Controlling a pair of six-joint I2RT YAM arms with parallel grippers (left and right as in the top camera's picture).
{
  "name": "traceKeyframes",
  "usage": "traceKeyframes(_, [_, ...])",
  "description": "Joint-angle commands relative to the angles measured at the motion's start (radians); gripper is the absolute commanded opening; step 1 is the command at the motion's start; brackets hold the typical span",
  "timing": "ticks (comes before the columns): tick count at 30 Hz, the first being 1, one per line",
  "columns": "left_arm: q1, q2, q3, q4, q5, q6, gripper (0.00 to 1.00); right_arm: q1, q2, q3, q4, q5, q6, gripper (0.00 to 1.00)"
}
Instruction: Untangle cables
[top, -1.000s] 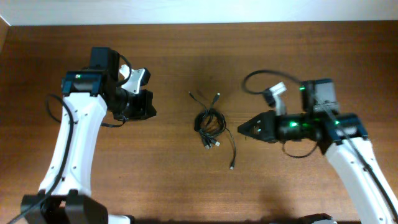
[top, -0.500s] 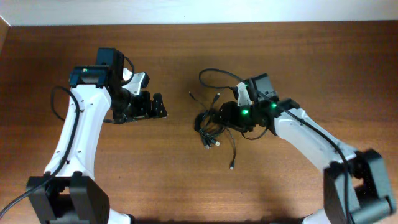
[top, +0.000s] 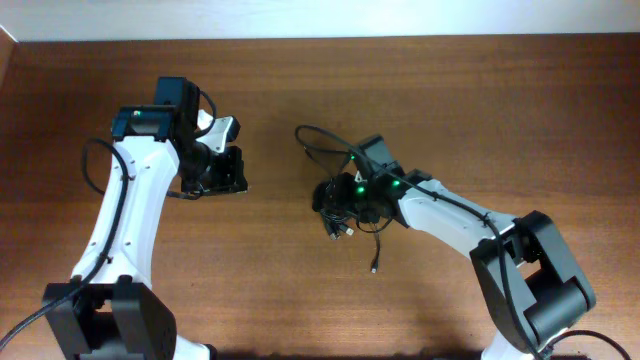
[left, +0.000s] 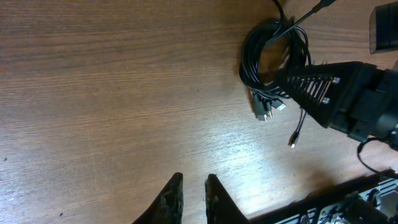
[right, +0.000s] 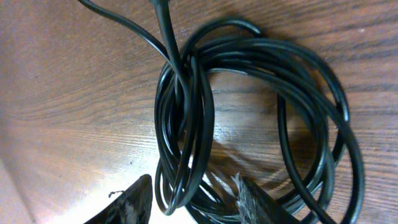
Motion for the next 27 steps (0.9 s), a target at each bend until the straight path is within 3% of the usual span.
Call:
traceKeyframes(1, [-0.002, 0.007, -0.011, 0.003, -0.003, 0.004, 0.17, 0.033, 0.013, 0.012, 0.003, 0.098, 0.039, 0.45])
traceKeyframes(6, [-0.003, 0.007, -0.011, 0.003, -0.003, 0.004, 0.24, 0.034, 0.013, 0.012, 0.000, 0.103, 0.039, 0.34])
traceKeyframes(8, [-0.003, 0.007, -0.011, 0.003, -0.003, 0.004, 0.24, 0.034, 0.013, 0.012, 0.014, 0.107, 0.039, 0.40])
traceKeyframes(19, [-0.003, 0.007, -0.011, 0.013, -0.002, 0.004, 0.29, 0.035, 0.014, -0.004, 0.030, 0.129, 0.039, 0.40])
traceKeyframes(21, [-0.003, 0.007, -0.011, 0.015, 0.000, 0.004, 0.32, 0.035, 0.014, -0.004, 0.030, 0.121, 0.039, 0.13])
traceKeyframes(23, [-0.003, 0.007, -0.011, 0.014, 0.000, 0.004, 0.34, 0.035, 0.014, -0.004, 0.030, 0.121, 0.039, 0.05])
traceKeyframes(24, [-0.003, 0.007, -0.011, 0.014, 0.000, 0.004, 0.35, 0.035, 0.014, -0.004, 0.029, 0.121, 0.039, 0.06])
traceKeyframes(25, [-0.003, 0.007, -0.011, 0.014, 0.000, 0.004, 0.35, 0.035, 0.014, -0.004, 0.029, 0.121, 0.039, 0.18])
traceKeyframes(27, [-0.003, 0.007, -0.011, 0.014, 0.000, 0.004, 0.36, 0.035, 0.014, -0.004, 0.029, 0.121, 0.039, 0.24])
